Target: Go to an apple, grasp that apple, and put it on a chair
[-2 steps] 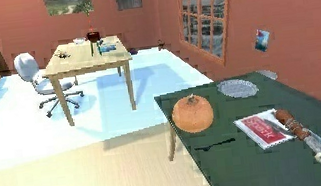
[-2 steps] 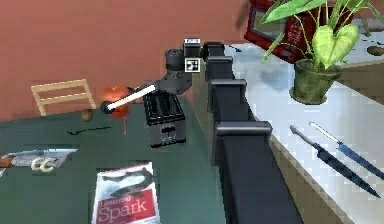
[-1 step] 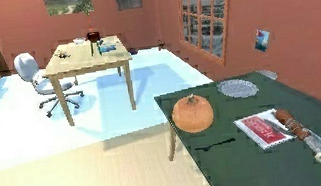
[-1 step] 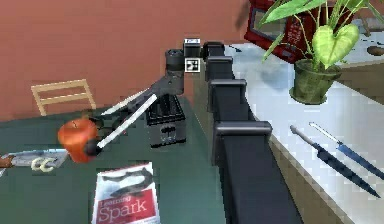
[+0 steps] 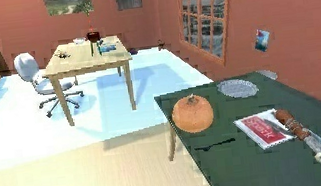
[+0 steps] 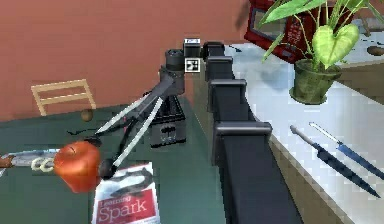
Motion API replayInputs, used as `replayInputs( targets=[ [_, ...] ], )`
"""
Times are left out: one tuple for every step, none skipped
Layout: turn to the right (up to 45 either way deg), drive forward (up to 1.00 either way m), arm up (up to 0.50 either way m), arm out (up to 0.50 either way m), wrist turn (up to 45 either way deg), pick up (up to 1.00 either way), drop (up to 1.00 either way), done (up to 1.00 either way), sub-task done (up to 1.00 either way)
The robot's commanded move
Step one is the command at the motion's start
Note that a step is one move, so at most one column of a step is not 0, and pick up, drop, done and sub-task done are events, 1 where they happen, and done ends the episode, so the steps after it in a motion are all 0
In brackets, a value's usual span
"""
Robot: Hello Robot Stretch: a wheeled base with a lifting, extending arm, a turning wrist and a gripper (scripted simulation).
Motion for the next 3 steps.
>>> replayInputs(
  targets=[
    [0.0, 0.00, 0.00, -0.32, 0.0, 0.00, 0.00, 0.00, 0.00],
    [-45.0, 0.00, 0.00, 0.00, 0.0, 0.00, 0.00, 0.00, 0.00],
    [-24.0, 0.00, 0.00, 0.00, 0.0, 0.00, 0.00, 0.00, 0.00]
  ],
)
